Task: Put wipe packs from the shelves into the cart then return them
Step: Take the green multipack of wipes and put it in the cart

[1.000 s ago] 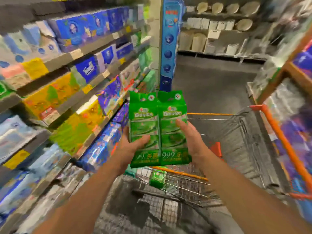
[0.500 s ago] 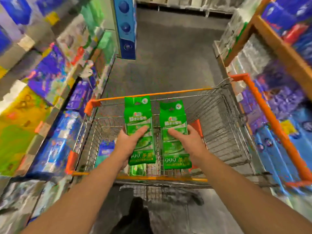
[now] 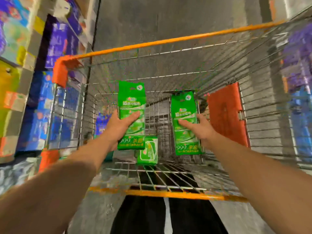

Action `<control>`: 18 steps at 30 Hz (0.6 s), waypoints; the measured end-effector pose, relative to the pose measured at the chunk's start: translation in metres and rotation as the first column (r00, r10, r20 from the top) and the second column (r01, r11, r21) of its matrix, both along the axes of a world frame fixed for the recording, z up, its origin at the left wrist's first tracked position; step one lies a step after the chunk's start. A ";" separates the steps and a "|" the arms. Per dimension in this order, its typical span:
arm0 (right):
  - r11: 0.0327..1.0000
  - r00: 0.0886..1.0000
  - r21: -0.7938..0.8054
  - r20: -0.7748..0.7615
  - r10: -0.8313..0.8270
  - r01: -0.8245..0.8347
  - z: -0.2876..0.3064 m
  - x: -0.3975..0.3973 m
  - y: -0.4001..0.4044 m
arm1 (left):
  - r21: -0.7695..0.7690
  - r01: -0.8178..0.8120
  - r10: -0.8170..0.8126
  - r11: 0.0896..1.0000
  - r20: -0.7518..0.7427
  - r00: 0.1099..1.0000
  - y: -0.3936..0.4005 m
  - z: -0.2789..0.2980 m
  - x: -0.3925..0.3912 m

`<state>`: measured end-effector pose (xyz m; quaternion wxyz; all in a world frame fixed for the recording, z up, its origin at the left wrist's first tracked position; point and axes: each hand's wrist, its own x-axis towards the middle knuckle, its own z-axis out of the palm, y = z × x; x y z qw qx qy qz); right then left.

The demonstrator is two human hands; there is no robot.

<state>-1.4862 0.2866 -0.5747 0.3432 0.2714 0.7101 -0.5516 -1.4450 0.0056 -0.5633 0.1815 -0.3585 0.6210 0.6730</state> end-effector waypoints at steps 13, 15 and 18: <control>0.956 0.926 0.100 0.295 0.236 -0.276 -0.174 0.018 -0.026 | -0.111 0.120 -0.122 0.987 -0.010 0.993 0.026 -0.106 -0.025; 0.877 0.872 0.177 0.303 0.384 -0.448 -0.174 0.016 -0.027 | -0.067 0.132 -0.134 0.989 -0.033 0.990 0.030 -0.115 -0.025; 0.625 0.763 0.453 0.246 0.598 -0.636 -0.175 0.007 -0.028 | -0.077 0.130 -0.131 0.988 -0.007 0.991 0.040 -0.123 -0.029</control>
